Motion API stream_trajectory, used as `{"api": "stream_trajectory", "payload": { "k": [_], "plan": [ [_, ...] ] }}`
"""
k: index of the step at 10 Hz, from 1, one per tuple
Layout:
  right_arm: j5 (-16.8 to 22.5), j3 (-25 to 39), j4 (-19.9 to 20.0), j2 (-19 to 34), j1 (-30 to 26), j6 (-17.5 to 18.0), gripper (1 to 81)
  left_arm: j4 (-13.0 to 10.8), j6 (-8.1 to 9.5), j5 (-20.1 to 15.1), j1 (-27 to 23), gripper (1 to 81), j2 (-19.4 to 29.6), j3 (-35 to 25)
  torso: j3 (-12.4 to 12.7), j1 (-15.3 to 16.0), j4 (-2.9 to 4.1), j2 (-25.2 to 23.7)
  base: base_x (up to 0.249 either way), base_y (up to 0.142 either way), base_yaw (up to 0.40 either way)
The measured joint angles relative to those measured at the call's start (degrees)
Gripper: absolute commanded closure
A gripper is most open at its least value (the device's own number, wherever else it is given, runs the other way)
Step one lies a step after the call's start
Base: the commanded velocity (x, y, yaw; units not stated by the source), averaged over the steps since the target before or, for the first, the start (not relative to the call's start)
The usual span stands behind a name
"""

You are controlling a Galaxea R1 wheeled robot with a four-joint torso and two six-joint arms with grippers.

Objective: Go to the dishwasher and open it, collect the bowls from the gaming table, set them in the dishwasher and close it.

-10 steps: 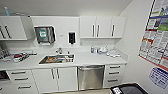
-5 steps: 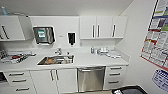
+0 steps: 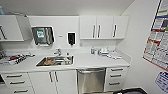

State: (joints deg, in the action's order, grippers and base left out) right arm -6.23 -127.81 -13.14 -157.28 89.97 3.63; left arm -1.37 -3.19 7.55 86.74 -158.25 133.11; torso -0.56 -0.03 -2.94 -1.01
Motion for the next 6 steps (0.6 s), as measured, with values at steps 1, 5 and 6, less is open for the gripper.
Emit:
{"api": "stream_trajectory", "payload": {
  "k": [1,5,6],
  "plan": [
    [0.0,0.0,0.0,0.0,0.0,0.0,1.0,0.0,0.0,0.1,0.0,1.0,0.0,0.0,0.0,0.0,0.0,0.0,0.068,0.0,0.0],
    [0.0,0.0,0.0,0.5,0.2,0.0,1.0,0.0,0.0,0.0,0.0,1.0,0.0,0.0,0.0,0.0,0.0,0.0,0.066,0.079,0.0],
    [0.0,0.0,0.0,0.5,0.0,0.0,1.0,0.0,0.0,0.0,0.0,1.0,0.0,0.0,0.0,0.0,0.0,0.0,0.066,0.091,0.0]
  ]
}}
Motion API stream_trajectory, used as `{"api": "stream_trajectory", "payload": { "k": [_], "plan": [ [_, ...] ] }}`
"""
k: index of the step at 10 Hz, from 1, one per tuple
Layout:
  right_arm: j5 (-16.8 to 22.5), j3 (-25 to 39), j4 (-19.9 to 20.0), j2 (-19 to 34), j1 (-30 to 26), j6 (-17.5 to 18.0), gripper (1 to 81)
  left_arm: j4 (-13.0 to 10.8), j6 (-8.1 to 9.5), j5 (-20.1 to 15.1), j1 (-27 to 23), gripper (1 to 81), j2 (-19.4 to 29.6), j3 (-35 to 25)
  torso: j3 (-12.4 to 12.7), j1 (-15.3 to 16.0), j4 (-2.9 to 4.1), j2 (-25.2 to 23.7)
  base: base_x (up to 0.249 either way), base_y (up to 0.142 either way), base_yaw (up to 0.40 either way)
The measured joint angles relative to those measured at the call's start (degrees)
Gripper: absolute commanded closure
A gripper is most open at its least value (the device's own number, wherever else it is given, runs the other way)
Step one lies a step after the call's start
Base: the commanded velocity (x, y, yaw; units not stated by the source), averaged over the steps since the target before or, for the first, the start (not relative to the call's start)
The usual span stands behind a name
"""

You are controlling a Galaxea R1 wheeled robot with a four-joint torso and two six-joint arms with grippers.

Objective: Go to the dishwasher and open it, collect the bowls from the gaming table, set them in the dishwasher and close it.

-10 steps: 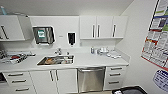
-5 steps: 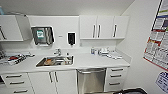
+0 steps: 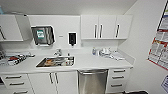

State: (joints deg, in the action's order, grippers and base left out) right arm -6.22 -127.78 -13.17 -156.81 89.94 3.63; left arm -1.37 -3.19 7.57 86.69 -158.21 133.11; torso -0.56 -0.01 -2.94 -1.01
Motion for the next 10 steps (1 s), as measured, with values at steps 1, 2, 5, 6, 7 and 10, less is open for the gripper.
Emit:
{"api": "stream_trajectory", "payload": {
  "k": [1,2,5,6,7,10],
  "plan": [
    [-0.2,0.0,0.0,0.1,-0.1,0.0,1.0,0.0,0.0,0.0,0.0,1.0,-0.2,-0.1,0.0,0.0,0.0,0.0,0.066,0.08,0.0],
    [-0.1,0.0,0.0,0.0,0.0,0.0,1.0,0.0,0.0,0.0,0.0,1.0,0.0,-0.1,0.0,0.0,0.0,0.0,0.066,0.061,0.0],
    [0.0,0.2,-0.1,-0.4,0.1,0.0,1.0,0.0,0.0,0.0,0.2,1.0,0.3,0.0,0.0,0.0,0.0,0.0,0.085,0.0,0.0],
    [0.0,0.2,-0.1,-0.4,0.2,0.0,1.0,0.0,0.0,0.0,0.1,1.0,0.3,0.0,0.0,0.0,0.0,0.0,0.087,0.0,0.0],
    [-0.1,0.2,-0.1,-0.3,-0.1,0.0,1.0,0.0,0.0,0.0,-0.1,1.0,0.1,0.0,0.0,0.1,0.0,0.0,0.09,0.0,0.0],
    [0.2,0.2,-0.1,-0.2,0.7,0.0,1.0,0.0,0.0,-0.1,0.7,1.0,0.0,0.0,0.0,-0.1,0.0,0.0,0.1,0.0,0.0]
  ]
}}
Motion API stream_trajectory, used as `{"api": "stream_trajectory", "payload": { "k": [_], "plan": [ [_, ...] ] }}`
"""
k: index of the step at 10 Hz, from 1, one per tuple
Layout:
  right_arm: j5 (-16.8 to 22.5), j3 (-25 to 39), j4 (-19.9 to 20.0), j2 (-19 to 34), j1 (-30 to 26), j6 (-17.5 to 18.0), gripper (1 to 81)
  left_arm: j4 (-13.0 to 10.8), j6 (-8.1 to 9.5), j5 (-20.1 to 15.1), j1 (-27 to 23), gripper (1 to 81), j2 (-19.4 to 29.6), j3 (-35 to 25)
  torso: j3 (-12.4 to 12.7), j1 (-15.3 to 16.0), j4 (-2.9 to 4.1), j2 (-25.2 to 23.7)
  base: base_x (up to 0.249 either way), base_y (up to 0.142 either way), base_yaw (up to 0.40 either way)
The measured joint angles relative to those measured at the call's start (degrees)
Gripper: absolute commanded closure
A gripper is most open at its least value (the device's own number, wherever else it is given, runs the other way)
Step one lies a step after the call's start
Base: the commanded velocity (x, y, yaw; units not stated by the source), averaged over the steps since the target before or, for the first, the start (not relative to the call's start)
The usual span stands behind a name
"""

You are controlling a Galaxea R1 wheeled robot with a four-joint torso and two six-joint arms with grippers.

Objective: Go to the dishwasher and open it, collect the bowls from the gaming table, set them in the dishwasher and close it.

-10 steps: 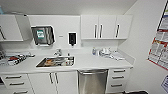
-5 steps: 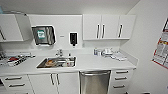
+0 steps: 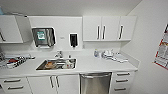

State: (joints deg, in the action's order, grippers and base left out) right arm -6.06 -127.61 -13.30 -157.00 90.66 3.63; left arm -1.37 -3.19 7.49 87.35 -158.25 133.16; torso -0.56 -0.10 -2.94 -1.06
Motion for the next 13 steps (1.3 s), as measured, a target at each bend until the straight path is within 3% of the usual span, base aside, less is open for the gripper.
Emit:
{"api": "stream_trajectory", "payload": {
  "k": [13],
  "plan": [
    [-0.2,-0.1,0.0,-0.3,-0.7,0.0,1.0,0.0,0.0,0.1,-0.5,1.0,-0.2,0.0,0.0,0.1,0.0,0.0,0.111,0.0,0.0]
  ]
}}
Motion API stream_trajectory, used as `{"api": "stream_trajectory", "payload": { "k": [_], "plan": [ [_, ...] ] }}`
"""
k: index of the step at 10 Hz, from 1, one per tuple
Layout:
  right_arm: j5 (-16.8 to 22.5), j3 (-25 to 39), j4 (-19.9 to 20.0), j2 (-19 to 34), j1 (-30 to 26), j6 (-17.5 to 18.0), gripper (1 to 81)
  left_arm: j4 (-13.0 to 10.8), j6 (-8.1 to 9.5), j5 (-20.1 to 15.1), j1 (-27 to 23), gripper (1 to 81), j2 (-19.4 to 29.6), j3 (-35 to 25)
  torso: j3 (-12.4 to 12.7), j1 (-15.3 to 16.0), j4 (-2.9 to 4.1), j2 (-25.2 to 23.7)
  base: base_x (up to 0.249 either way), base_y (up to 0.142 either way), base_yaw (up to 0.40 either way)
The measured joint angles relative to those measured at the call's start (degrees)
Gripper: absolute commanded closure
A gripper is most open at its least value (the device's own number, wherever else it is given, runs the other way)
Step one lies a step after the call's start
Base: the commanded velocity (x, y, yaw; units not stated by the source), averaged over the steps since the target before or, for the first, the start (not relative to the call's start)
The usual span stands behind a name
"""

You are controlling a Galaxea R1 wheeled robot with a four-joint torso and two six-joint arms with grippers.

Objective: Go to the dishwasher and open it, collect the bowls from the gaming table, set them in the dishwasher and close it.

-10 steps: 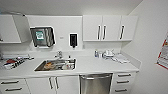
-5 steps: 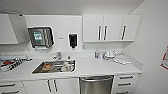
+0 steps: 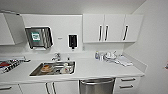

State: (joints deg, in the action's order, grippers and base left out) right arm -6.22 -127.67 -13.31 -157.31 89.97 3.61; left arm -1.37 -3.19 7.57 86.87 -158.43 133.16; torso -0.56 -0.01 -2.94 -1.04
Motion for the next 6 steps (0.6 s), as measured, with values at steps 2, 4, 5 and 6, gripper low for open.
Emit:
{"api": "stream_trajectory", "payload": {
  "k": [2,4,5,6],
  "plan": [
    [0.0,-0.2,0.0,0.0,0.0,0.0,1.0,0.0,0.0,0.0,0.0,1.0,0.0,0.0,0.0,0.0,0.0,0.0,0.111,0.0,0.0],
    [0.0,-0.3,0.0,0.0,0.0,0.0,1.0,0.0,0.0,0.0,0.0,1.0,0.0,0.0,0.0,0.0,0.0,0.0,0.111,0.0,0.0],
    [0.0,-0.3,0.0,0.0,0.0,0.0,1.0,0.0,0.0,0.0,0.0,1.0,0.0,0.0,0.0,0.0,0.0,0.0,0.111,0.0,0.0],
    [0.0,-0.3,0.0,0.0,0.0,0.0,1.0,0.0,0.0,0.0,0.0,1.0,0.0,0.0,0.0,0.0,0.0,0.0,0.111,0.0,0.0]
  ]
}}
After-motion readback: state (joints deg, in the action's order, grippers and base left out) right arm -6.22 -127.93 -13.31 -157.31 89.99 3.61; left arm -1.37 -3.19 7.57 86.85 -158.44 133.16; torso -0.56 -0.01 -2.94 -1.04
